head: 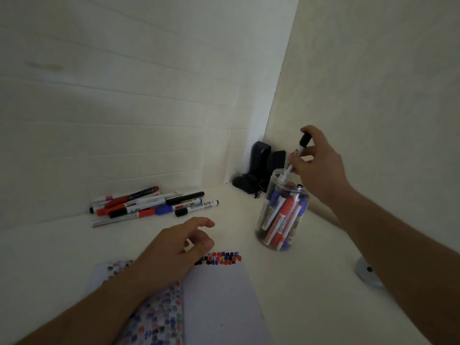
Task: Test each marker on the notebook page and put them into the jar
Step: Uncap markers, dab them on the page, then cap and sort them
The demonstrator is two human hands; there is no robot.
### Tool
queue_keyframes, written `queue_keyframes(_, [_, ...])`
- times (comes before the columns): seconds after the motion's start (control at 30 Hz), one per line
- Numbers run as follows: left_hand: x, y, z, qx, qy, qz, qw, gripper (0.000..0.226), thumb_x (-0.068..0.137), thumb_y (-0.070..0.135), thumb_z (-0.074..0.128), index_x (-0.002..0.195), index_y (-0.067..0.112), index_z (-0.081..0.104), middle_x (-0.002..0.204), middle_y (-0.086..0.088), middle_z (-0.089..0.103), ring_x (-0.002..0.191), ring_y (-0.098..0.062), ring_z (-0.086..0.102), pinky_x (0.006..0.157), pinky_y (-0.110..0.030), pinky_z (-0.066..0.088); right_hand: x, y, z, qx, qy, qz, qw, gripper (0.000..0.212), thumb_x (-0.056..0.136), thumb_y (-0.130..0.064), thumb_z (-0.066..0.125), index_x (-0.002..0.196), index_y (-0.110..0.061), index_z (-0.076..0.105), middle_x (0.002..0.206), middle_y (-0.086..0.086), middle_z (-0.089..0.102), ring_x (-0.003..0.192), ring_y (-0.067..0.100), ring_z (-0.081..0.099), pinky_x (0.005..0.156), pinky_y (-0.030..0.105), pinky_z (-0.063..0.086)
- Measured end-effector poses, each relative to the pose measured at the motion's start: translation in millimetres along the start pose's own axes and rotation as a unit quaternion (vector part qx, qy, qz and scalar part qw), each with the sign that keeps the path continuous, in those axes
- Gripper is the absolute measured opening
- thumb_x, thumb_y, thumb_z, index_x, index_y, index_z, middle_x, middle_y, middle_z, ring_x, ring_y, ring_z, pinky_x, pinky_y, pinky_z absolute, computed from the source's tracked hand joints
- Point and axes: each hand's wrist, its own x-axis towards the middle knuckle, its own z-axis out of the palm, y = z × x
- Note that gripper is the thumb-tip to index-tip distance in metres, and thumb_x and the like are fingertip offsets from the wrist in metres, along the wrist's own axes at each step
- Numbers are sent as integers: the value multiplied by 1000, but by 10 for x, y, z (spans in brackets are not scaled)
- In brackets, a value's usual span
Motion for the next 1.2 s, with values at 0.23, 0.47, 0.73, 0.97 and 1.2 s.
queue_keyframes(0.23, [8,-1,0,0,-1,-4,1000,26,100,44,54,126,49,54,102,24,70,98,5,64,90,-20,48,-139,6,137,-144,-96,-16,985,37,105,-35,55,142,-36,56,118,2,72,84,20,72,80,41,64])
queue_keyframes(0.47, [-4,6,-12,-3,-5,-8,1000,24,101,45,52,124,49,56,103,24,70,98,3,64,89,-21,48,-169,-87,169,-338,-158,-67,925,52,110,-50,32,112,-15,70,85,11,73,74,23,71,81,34,60])
queue_keyframes(0.73, [-3,-3,-7,-2,-8,-10,1000,23,101,44,51,122,50,56,103,25,71,97,5,65,87,-19,48,-67,32,237,-422,-105,-72,898,99,86,-81,2,99,-21,79,88,4,52,97,21,41,95,45,44])
queue_keyframes(0.97, [-2,-6,-5,-3,-11,-11,1000,21,100,43,52,119,50,58,100,25,71,96,4,65,86,-22,50,-41,97,286,-456,-104,-28,883,111,78,-89,-13,84,-18,73,74,1,48,94,25,45,93,47,41])
queue_keyframes(1.2, [4,0,-4,2,-12,-11,1000,19,101,43,52,117,51,57,99,25,72,95,5,65,84,-19,49,-11,54,234,-484,-147,-16,863,108,76,-90,-12,82,-20,70,76,3,58,91,24,47,102,52,38])
